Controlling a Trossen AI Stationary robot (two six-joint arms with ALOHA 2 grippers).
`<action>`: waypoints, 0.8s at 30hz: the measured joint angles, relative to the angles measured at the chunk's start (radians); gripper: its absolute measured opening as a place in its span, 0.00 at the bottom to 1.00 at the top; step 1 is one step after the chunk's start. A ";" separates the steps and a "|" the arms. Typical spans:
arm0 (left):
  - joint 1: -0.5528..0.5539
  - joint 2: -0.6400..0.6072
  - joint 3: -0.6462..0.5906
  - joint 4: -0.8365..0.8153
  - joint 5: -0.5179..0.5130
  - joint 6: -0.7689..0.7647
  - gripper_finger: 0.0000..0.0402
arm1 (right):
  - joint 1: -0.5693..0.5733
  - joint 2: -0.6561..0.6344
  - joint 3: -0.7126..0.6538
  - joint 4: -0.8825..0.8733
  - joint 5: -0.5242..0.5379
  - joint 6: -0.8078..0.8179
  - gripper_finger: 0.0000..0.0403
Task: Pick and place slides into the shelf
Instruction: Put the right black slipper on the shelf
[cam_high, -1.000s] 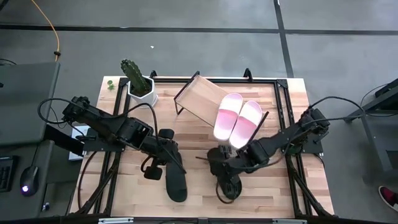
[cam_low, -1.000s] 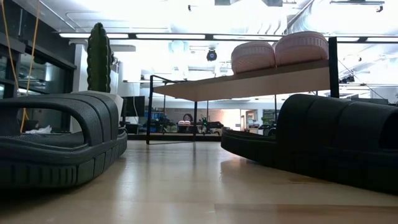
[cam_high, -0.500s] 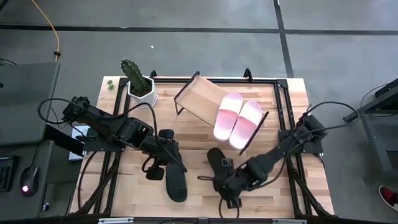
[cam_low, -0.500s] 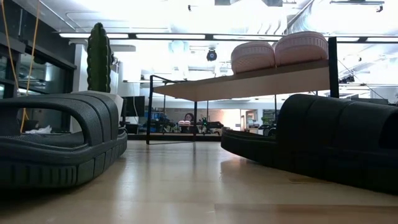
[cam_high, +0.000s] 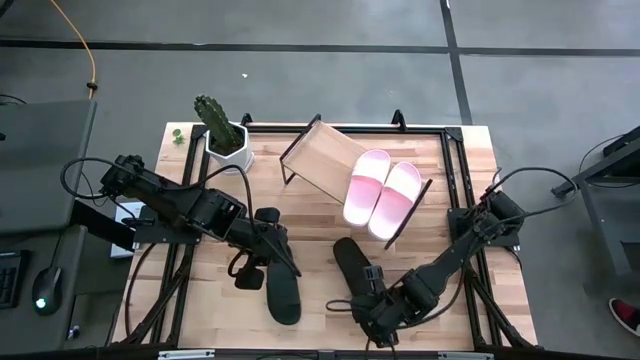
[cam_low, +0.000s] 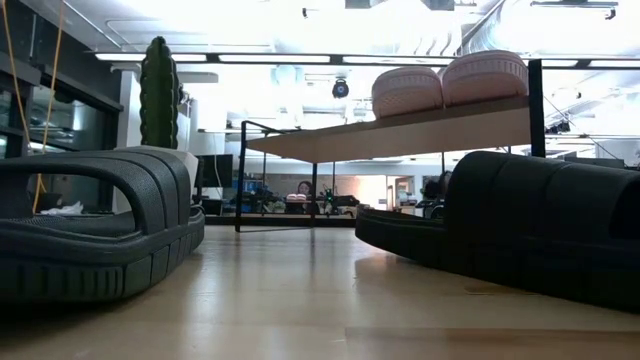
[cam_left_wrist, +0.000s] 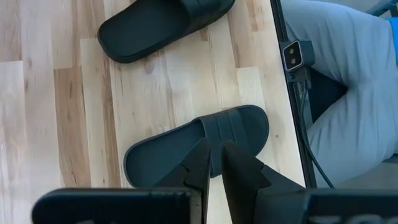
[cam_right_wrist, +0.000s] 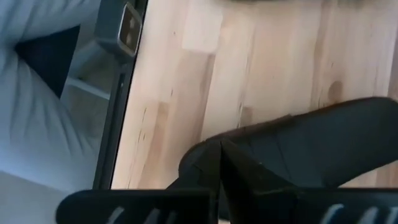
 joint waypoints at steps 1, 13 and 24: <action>0.000 0.000 0.000 0.000 0.000 -0.007 0.08 | 0.007 0.000 0.000 -0.008 0.001 0.005 0.00; 0.000 0.000 0.000 -0.005 0.000 -0.024 0.08 | 0.081 0.018 -0.001 -0.005 0.045 0.046 0.27; -0.003 0.000 0.000 -0.074 0.042 -0.069 0.08 | 0.112 0.109 -0.001 -0.014 0.135 0.045 0.51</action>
